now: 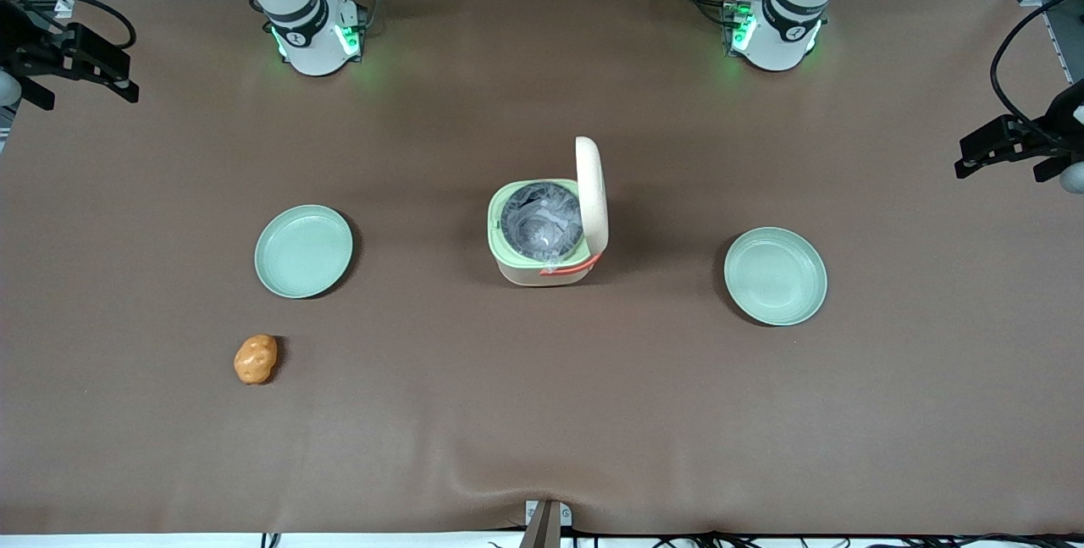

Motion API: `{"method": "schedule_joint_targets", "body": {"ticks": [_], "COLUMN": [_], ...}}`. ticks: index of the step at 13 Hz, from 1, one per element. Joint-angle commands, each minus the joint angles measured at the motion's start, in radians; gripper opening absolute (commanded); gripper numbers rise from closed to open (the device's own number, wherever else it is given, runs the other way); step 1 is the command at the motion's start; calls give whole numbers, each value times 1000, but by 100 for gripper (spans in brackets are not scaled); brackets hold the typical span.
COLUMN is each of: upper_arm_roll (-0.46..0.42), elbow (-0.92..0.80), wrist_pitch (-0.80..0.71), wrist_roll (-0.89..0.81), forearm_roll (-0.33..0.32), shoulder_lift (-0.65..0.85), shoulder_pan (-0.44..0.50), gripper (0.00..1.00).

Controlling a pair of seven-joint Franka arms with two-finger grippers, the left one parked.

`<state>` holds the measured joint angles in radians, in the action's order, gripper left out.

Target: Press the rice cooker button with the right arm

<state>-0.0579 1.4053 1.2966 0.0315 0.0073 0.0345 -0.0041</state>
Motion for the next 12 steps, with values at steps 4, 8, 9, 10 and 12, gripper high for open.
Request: {"method": "schedule_joint_targets", "body": {"ticks": [4,8,9,10,12], "upper_arm_roll": [9,13,13,13,13], "elbow": [172,181,181,181,176], "wrist_pitch": [127,124,122,124,127], "wrist_roll": [16,18,18,18,21], "forearm_roll": [46,51,49,42,19], "shoulder_lift": [79,79,80,82,84], "shoulder_pan": [-25,-25,-25,-25,-25], "gripper": [100,100,100,100,100]}}
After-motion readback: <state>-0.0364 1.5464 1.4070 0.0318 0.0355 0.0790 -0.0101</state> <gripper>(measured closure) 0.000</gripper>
